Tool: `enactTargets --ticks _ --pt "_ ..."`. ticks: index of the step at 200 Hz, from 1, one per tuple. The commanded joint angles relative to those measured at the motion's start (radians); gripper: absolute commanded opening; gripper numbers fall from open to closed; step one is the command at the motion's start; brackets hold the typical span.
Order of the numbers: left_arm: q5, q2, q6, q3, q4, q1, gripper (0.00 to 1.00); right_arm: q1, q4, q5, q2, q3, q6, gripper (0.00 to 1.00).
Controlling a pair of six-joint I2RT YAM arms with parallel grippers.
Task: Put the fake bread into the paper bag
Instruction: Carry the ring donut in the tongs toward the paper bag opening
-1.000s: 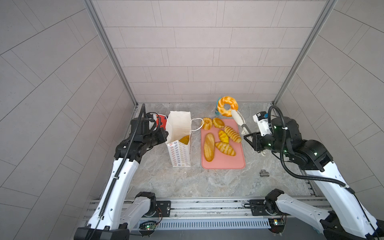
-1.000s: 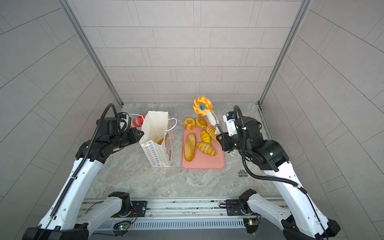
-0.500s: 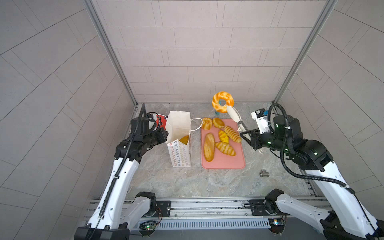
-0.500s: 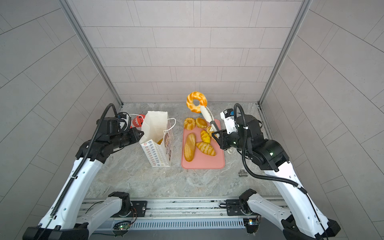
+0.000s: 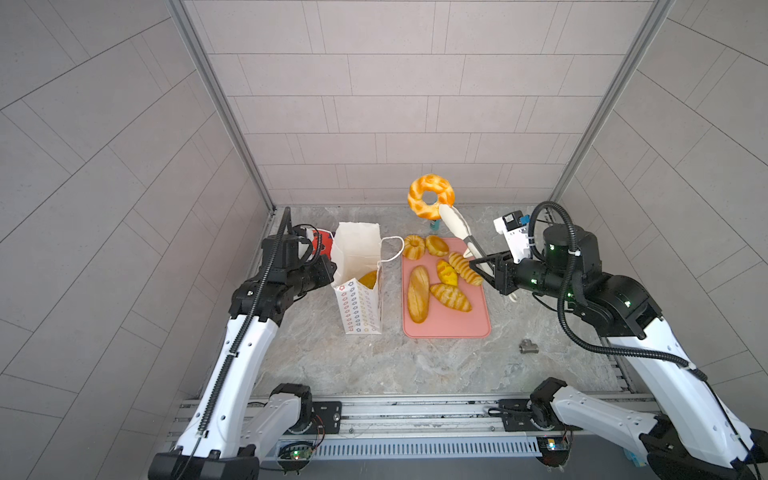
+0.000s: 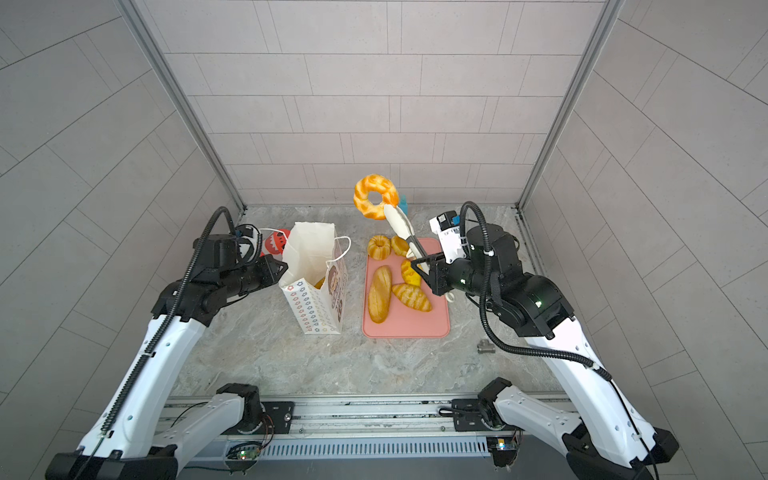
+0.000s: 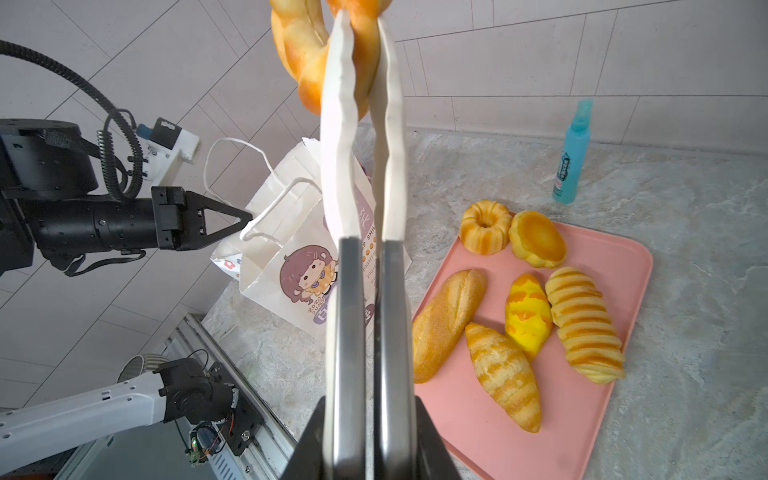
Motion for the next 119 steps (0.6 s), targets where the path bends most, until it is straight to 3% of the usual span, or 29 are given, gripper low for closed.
enactTargets --ticks 1,119 --pt "-0.003 -0.005 0.002 0.003 0.008 0.004 0.12 0.026 0.092 -0.007 -0.009 0.037 0.005 0.24" --pt "-0.003 -0.01 0.001 -0.002 0.008 0.004 0.12 0.204 0.105 0.102 0.1 0.119 -0.034 0.24"
